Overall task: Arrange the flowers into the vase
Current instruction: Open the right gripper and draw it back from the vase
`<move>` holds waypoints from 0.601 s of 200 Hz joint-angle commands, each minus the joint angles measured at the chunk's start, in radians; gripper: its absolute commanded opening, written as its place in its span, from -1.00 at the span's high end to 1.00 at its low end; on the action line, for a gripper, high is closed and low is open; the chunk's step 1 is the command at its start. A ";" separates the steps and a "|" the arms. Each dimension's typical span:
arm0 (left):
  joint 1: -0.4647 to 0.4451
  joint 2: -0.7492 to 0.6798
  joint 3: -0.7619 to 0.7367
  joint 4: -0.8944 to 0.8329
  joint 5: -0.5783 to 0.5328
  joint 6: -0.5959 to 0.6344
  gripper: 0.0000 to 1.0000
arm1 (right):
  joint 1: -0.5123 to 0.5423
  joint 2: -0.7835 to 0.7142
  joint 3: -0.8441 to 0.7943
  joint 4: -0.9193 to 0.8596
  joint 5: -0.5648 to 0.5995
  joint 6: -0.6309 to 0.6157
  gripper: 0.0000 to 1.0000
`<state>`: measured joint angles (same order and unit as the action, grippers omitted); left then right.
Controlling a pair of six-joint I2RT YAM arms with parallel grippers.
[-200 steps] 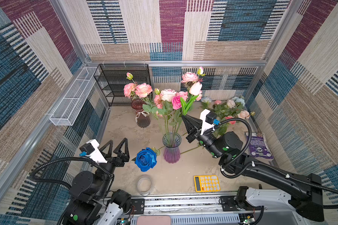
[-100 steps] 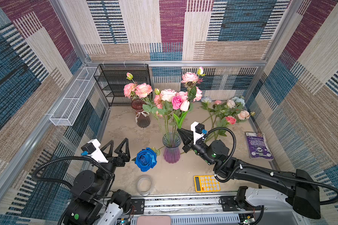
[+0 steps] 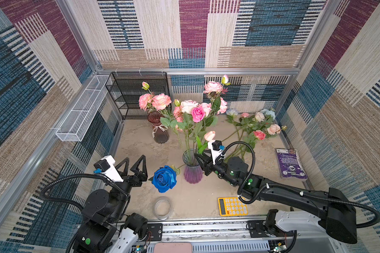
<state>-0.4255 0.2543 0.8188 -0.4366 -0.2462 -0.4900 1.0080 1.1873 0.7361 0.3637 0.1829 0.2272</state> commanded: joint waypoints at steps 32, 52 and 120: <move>0.001 0.006 -0.007 0.003 0.007 -0.003 -0.78 | 0.000 -0.150 -0.034 -0.162 -0.045 0.105 -0.09; 0.001 0.010 -0.008 -0.005 0.008 -0.001 -0.78 | 0.000 -0.203 -0.038 -0.228 -0.034 0.127 -0.12; 0.001 0.034 -0.018 -0.050 -0.003 -0.023 -0.78 | -0.192 -0.358 -0.116 -0.483 0.065 0.357 -0.16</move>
<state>-0.4255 0.2829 0.8070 -0.4671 -0.2329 -0.4908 0.9211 0.8383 0.6376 0.0193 0.2325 0.4446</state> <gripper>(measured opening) 0.893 0.587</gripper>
